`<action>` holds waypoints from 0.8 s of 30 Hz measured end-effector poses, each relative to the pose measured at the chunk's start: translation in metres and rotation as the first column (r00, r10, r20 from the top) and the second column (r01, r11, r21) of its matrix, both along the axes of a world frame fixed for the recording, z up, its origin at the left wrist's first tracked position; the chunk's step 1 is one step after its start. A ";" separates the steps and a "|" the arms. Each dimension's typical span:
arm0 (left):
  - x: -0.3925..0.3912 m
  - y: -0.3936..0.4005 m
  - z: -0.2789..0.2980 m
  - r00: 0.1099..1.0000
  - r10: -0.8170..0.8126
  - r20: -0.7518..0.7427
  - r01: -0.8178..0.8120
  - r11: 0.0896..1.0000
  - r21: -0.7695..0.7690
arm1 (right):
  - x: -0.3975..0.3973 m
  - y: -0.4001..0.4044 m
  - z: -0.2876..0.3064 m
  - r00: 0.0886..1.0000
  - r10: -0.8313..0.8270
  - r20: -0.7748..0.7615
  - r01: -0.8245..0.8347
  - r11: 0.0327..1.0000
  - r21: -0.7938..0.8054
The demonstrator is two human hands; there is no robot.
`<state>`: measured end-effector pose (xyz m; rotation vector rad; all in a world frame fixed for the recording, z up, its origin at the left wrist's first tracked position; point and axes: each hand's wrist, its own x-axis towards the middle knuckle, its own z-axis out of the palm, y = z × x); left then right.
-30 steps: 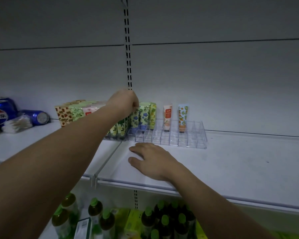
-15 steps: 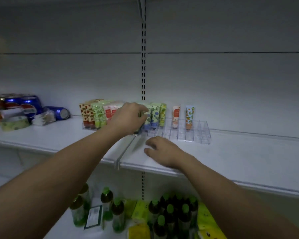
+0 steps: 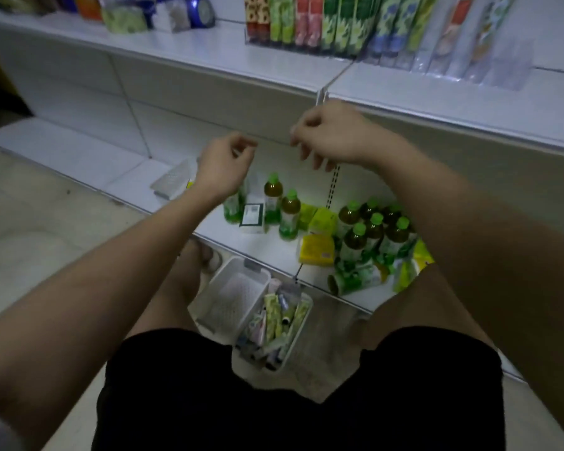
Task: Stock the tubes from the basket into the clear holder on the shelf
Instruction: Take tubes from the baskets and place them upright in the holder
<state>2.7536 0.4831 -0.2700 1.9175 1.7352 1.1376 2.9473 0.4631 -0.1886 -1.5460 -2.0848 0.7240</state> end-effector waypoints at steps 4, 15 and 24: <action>-0.008 -0.015 -0.092 0.995 0.074 0.072 -0.051 0.958 -0.283 | -0.031 0.000 -0.092 1.000 -0.010 -0.029 0.003 0.974 -0.224; -0.011 -0.051 -0.309 0.994 0.109 -0.010 -0.070 0.559 -0.826 | -0.031 -0.029 -0.338 0.980 0.053 0.192 0.090 0.741 -0.665; 0.001 -0.056 -0.382 0.999 -0.017 -0.043 -0.032 0.410 -0.912 | -0.034 -0.031 -0.429 0.879 0.346 0.329 0.022 0.658 -0.752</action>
